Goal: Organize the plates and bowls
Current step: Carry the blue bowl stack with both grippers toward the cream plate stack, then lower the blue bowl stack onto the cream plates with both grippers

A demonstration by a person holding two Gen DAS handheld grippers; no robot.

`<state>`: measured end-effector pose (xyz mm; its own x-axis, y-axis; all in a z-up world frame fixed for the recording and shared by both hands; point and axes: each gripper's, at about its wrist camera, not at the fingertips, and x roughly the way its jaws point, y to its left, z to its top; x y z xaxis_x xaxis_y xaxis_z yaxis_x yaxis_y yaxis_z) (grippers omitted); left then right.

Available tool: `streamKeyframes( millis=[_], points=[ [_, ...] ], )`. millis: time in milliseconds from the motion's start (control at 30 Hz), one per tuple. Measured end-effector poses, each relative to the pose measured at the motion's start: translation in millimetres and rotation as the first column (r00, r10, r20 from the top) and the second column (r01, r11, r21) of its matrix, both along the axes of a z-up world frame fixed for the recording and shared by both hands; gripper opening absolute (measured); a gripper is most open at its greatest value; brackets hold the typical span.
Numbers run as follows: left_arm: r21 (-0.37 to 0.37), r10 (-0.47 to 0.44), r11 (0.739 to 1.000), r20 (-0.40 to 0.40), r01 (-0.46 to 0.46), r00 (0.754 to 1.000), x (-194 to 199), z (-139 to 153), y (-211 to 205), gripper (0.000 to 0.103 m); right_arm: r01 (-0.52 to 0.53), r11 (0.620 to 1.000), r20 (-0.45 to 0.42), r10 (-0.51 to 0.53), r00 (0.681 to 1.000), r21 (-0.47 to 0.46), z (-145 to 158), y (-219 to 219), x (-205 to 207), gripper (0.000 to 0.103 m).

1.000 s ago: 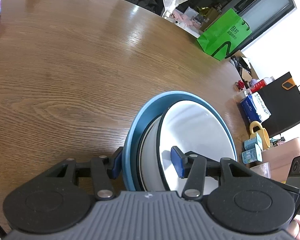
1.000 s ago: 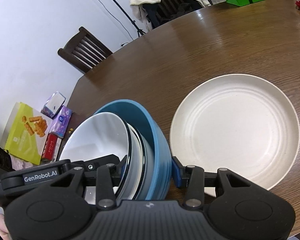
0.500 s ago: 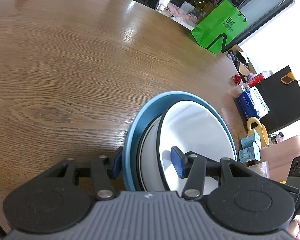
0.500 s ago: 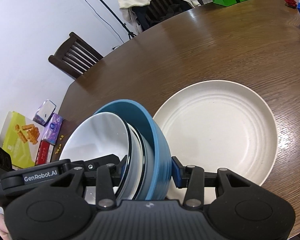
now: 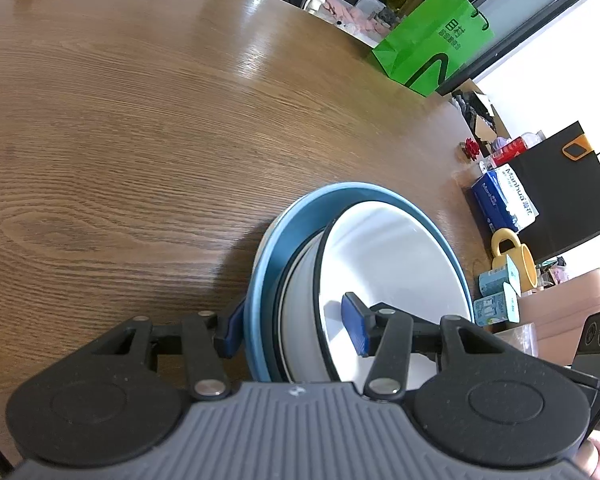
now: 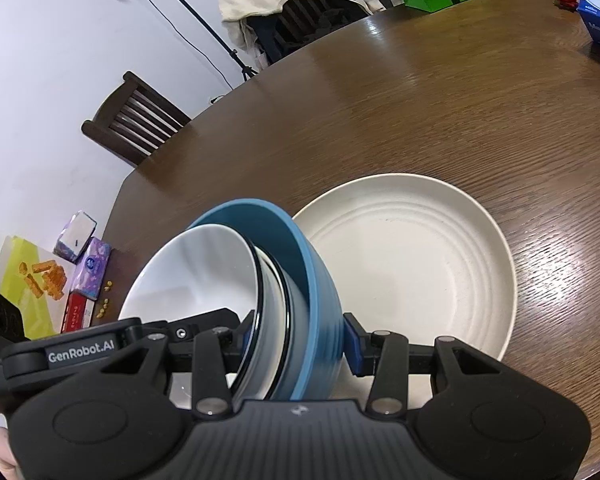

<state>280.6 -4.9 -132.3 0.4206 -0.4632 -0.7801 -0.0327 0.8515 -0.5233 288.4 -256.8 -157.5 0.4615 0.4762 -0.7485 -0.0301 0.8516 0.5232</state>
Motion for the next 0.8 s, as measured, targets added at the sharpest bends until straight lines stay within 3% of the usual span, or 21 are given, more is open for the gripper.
streamKeyframes(
  millis=[800],
  points=[
    [-0.006,-0.044,0.999,-0.03,0.043,0.999,25,-13,-40,0.05,0.043,0.999,-0.026,-0.044,0.999,-0.007,-7,-26,8,0.042]
  ],
)
